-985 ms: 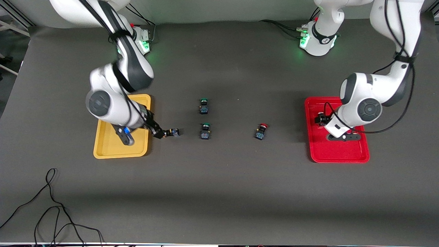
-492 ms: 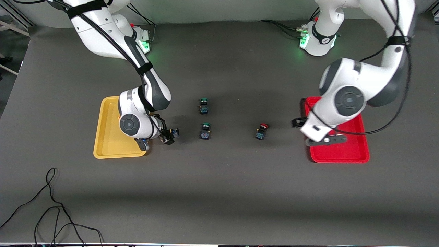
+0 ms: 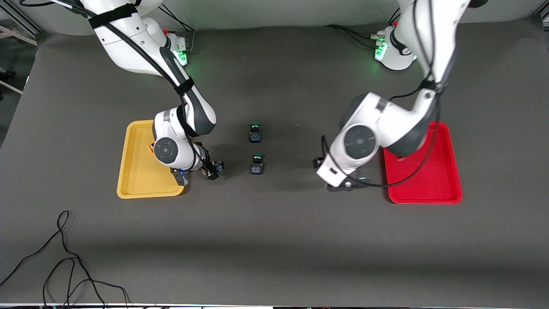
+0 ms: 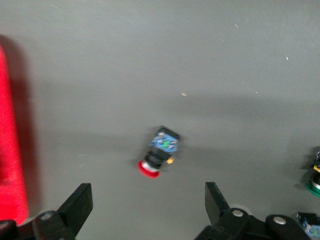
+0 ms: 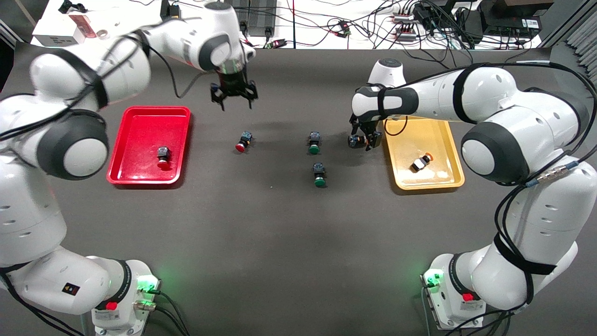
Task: Place red and yellow buttons in trays
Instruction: 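Grasp the second yellow button with the right gripper while the left grasps red, then carry the yellow button over the yellow tray while the left gripper carries red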
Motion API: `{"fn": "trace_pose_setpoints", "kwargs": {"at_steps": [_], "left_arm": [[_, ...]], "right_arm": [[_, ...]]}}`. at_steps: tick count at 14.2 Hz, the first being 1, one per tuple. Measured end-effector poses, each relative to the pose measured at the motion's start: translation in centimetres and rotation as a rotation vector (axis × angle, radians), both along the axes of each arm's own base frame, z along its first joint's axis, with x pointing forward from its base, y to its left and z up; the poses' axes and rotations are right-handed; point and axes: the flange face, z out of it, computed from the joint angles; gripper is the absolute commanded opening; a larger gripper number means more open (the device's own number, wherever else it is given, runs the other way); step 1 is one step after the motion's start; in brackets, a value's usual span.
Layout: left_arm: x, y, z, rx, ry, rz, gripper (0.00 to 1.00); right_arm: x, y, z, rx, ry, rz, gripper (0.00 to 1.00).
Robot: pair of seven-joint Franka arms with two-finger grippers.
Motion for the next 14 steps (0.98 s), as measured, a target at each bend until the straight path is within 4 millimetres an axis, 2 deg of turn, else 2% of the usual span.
{"fn": "trace_pose_setpoints", "kwargs": {"at_steps": [2,4,5,8,10,11,13,14], "left_arm": [[-0.9,-1.6,-3.6,-0.01,-0.007,-0.023,0.99],[-2.0,-1.8,-7.0,-0.013,-0.022,-0.039,0.99],[-2.5,-1.5,-8.2,-0.009,-0.038,-0.051,0.99],[-3.7,-0.7,-11.0,-0.004,-0.066,-0.077,0.97],[-4.2,-0.4,-12.0,0.0,-0.076,-0.091,0.92],[-4.4,-0.4,-12.6,-0.006,-0.085,-0.094,0.82],[-4.8,-0.3,-13.8,-0.017,-0.095,-0.099,0.33],[-4.9,-0.3,-14.2,-0.019,-0.094,-0.102,0.15]], "right_arm": [[0.0,0.0,-0.1,0.003,-0.004,-0.005,0.95],[-0.1,-0.1,-0.3,0.004,-0.014,-0.009,0.89],[-0.2,0.0,-0.5,0.005,-0.02,-0.009,0.8],[-0.6,0.5,-1.2,0.008,-0.027,0.0,0.42],[-0.5,0.7,-1.0,0.012,-0.034,0.0,0.24],[-0.5,0.7,-0.9,0.012,-0.035,0.0,0.18],[-0.5,0.6,-0.9,0.013,-0.034,-0.001,0.12],[-0.5,0.7,-0.8,0.013,-0.034,-0.001,0.1]]}}
